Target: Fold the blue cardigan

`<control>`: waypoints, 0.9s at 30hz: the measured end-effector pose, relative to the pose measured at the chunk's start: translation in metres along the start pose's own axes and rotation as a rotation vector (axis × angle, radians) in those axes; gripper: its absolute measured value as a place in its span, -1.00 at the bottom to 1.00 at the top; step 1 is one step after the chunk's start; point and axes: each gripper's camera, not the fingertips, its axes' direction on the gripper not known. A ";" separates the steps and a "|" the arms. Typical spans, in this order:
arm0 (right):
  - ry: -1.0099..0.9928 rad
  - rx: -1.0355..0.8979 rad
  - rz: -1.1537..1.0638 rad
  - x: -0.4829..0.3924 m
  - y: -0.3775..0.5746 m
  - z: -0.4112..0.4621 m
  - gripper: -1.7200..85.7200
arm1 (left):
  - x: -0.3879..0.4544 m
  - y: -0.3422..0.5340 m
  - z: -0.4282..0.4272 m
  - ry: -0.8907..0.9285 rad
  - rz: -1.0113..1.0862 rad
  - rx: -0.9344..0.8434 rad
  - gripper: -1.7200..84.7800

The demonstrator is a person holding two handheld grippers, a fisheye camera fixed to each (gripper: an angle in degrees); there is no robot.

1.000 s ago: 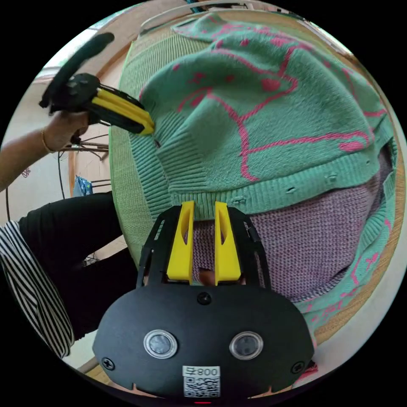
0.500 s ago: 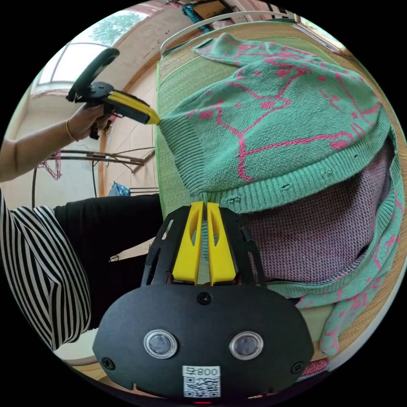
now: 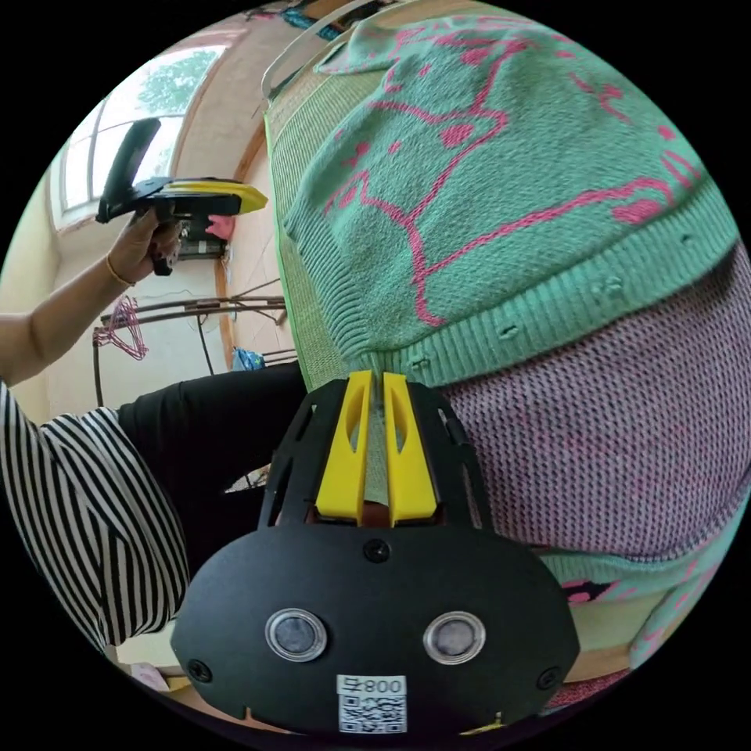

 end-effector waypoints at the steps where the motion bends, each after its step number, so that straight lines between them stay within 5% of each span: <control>1: -0.012 0.031 0.025 0.007 0.011 -0.015 -0.88 | 0.005 -0.008 -0.015 0.026 0.004 0.060 -0.84; 6: 0.066 0.249 0.164 0.050 0.061 -0.105 -0.82 | 0.029 -0.077 -0.063 0.147 0.167 0.263 -0.77; 10: 0.386 0.438 0.353 0.116 0.105 -0.205 -0.78 | 0.067 -0.171 -0.089 0.091 0.386 0.323 -0.74; 16: 0.584 0.363 0.451 0.196 0.119 -0.266 -0.75 | 0.123 -0.287 -0.103 0.070 0.543 0.262 -0.74; 22: 0.548 0.278 0.441 0.220 0.136 -0.269 -0.87 | 0.169 -0.344 -0.086 -0.061 0.633 0.039 -0.82; 27: 0.682 0.290 0.427 0.190 0.183 -0.296 -0.92 | 0.186 -0.338 -0.133 -0.039 0.678 0.215 -0.86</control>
